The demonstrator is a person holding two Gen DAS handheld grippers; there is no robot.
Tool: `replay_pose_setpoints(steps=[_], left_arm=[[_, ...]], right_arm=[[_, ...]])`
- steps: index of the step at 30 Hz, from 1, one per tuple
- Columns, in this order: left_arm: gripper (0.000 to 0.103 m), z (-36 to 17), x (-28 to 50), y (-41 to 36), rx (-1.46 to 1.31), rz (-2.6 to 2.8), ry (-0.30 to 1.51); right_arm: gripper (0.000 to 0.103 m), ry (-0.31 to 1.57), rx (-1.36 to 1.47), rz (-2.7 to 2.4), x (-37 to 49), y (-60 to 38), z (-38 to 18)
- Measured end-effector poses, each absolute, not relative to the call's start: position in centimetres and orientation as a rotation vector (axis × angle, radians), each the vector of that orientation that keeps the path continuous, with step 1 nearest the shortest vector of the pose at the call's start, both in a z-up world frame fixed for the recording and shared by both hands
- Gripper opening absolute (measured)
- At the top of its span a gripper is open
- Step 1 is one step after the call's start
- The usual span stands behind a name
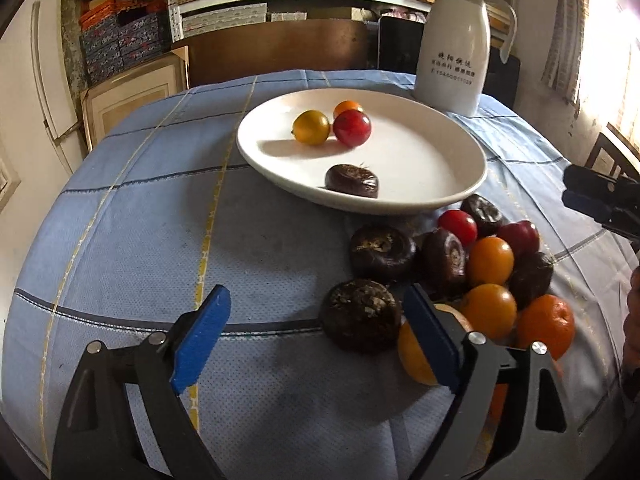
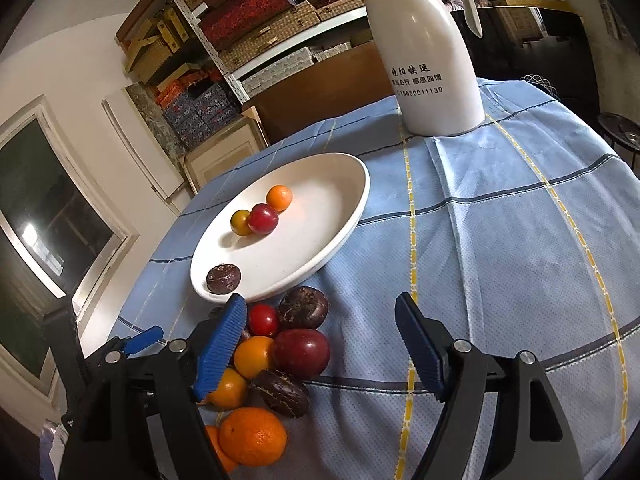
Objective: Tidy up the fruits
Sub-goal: 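Grasp a dark brown passion fruit with the left tool while the right tool reaches a red plum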
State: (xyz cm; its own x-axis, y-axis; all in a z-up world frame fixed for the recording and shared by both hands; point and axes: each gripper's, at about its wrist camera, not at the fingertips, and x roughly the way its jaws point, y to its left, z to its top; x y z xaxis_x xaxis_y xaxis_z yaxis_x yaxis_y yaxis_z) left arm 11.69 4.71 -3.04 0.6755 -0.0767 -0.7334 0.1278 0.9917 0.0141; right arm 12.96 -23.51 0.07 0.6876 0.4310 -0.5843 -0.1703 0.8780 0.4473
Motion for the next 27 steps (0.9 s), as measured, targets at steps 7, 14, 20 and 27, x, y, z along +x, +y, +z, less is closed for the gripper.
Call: replay_pose_setpoints(steps=[7,14,20,27], left_arm=[[0.095,-2.9,12.0,7.3,0.101,0.065,0.822],[0.094,-3.3,11.8,6.7,0.124,0.005,0.847],[0.070,-3.5,12.0,7.1,0.083,-0.028,0.865],[0.047,-4.1,12.4,6.8,0.057,-0.093,0.894]], right_arm=[[0.081,0.753,0.382,0.330,13.1,-23.7,-0.1],[0.081,0.759,0.379,0.334,13.2,-23.7,-0.1],[0.081,0.764,0.374,0.335,13.2,-23.5,-0.2],[0.081,0.826,0.372,0.374,13.6,-22.8,-1.1]])
